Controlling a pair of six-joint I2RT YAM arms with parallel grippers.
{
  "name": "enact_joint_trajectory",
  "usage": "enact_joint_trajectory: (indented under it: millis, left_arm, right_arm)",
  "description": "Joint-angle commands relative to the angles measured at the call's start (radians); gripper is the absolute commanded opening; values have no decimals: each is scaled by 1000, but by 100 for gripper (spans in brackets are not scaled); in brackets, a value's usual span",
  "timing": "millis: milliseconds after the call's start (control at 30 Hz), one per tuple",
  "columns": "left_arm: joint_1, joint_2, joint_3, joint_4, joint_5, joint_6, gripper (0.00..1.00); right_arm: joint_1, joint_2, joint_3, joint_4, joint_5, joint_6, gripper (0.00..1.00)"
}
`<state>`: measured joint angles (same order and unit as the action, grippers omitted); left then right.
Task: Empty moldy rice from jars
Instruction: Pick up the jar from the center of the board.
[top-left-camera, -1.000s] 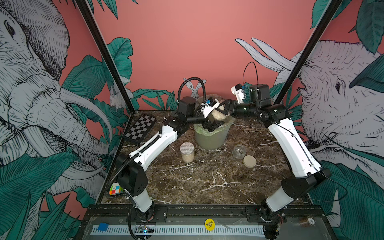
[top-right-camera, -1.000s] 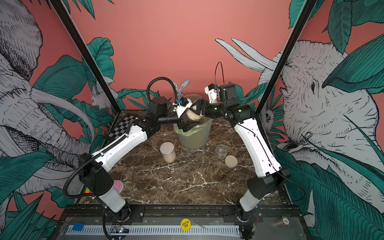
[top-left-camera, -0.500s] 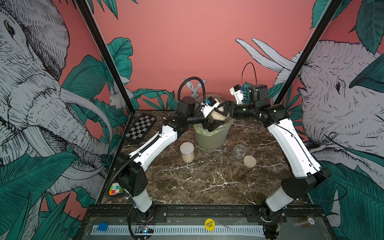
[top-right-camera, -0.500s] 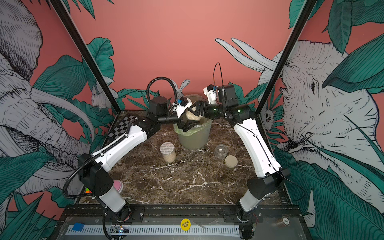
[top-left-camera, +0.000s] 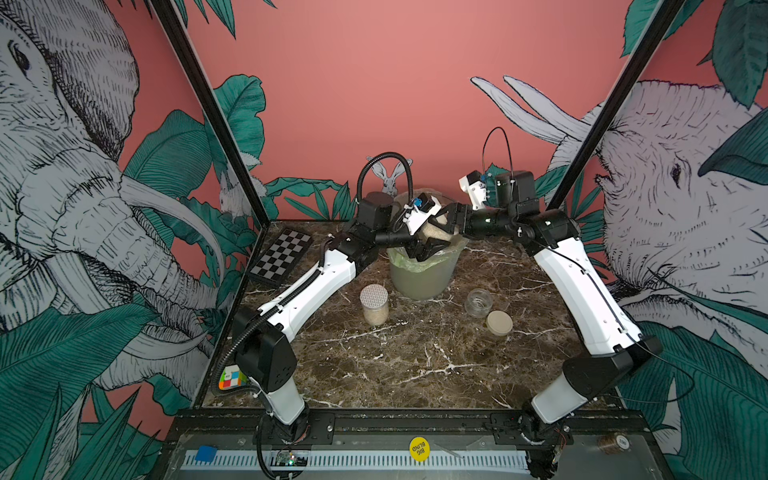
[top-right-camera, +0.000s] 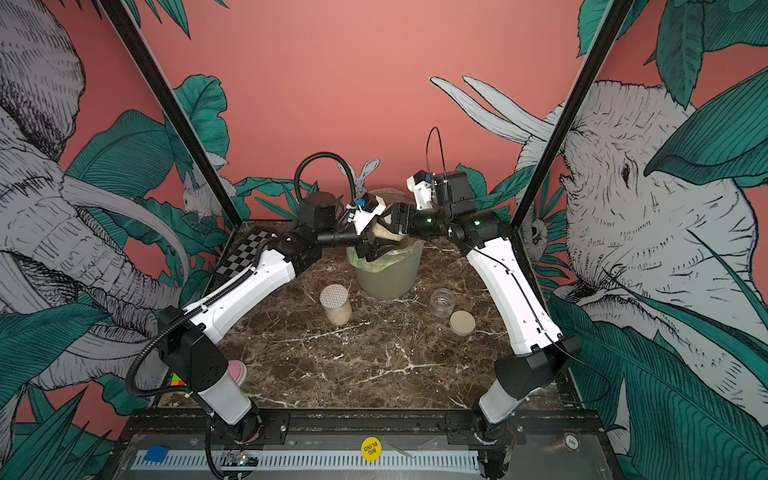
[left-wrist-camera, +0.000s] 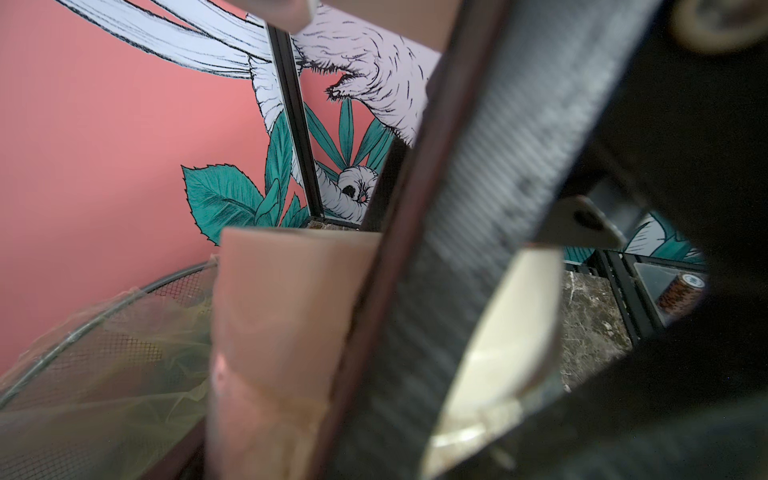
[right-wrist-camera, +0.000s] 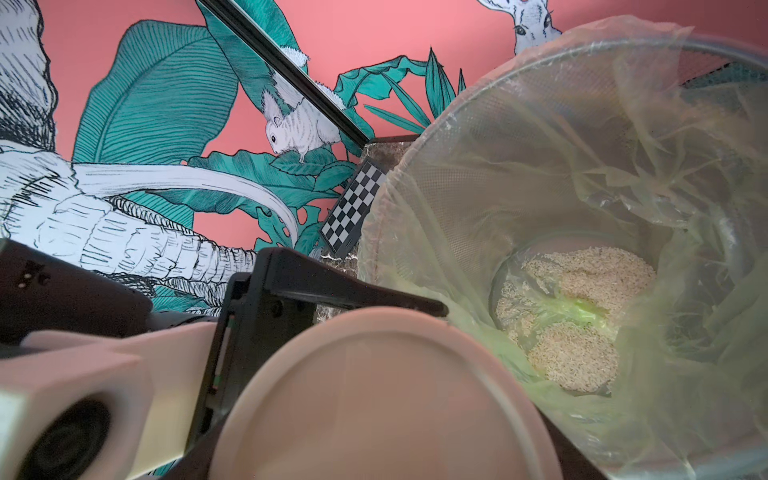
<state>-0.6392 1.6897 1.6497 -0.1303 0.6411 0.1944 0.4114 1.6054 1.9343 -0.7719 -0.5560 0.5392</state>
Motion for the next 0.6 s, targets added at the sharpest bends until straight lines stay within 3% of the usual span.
enact_joint_trajectory:
  millis: [0, 133, 300, 567]
  left_arm:
    - [-2, 2, 51, -13, 26, -7, 43]
    - [-2, -2, 49, -10, 23, 11, 23]
    - [-2, -28, 12, 50, 23, 2, 12]
    - [-7, -52, -15, 98, 21, -21, 2]
  right_arm:
    - [9, -64, -8, 106, -43, 3, 57]
    - [8, -80, -29, 122, -51, 13, 78]
    - [7, -98, -61, 118, -45, 7, 98]
    - [-7, -160, -162, 117, -18, 8, 98]
